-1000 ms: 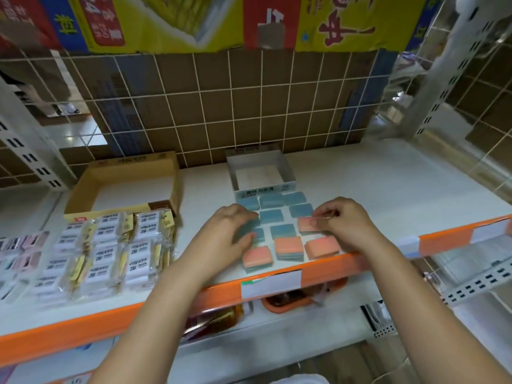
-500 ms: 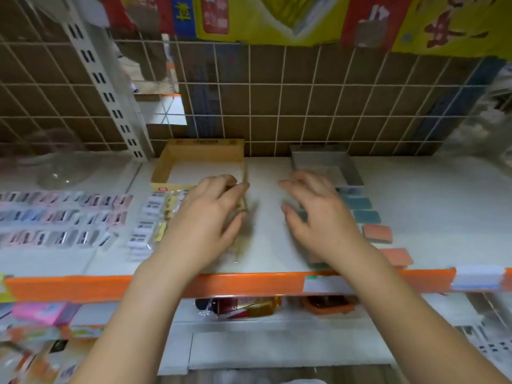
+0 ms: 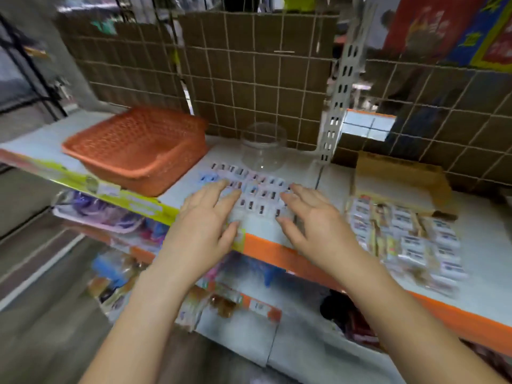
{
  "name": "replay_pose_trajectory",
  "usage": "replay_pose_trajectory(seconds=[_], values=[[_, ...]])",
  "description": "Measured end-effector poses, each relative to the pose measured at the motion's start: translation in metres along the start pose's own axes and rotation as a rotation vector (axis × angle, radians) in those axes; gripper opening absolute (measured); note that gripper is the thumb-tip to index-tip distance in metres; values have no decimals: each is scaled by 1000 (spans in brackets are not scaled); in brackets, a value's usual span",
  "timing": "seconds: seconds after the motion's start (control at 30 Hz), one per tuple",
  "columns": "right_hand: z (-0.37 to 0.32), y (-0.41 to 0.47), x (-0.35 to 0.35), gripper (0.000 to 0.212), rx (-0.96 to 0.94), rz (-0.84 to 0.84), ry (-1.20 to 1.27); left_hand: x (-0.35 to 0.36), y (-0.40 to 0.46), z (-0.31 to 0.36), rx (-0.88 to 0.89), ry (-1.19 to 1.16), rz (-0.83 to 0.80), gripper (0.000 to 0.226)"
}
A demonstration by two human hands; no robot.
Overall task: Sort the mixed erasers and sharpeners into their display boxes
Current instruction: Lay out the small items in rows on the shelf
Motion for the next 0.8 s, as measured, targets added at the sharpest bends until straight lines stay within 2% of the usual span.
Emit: replay_pose_trajectory(seconds=[0.37,0.63,0.8], values=[[-121,95,62,50,-148,-97,58,-49,-37,-149,-208,103,42,56],[-151,195,92,40,-212,-103,118,-63,2,-240,-273,138,30,64],[-156,253,109,33,-182,-277,78,-57,36,-289,-303,79,-44,61]])
Point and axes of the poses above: each hand's wrist, its own y-axis towards the middle knuckle, its own x-axis out of the palm, z = x × y, the point moved 4 cm from there along y, towards the middle knuckle, and after that the axes turned 4 degrees about x, right-handed, at the moved point
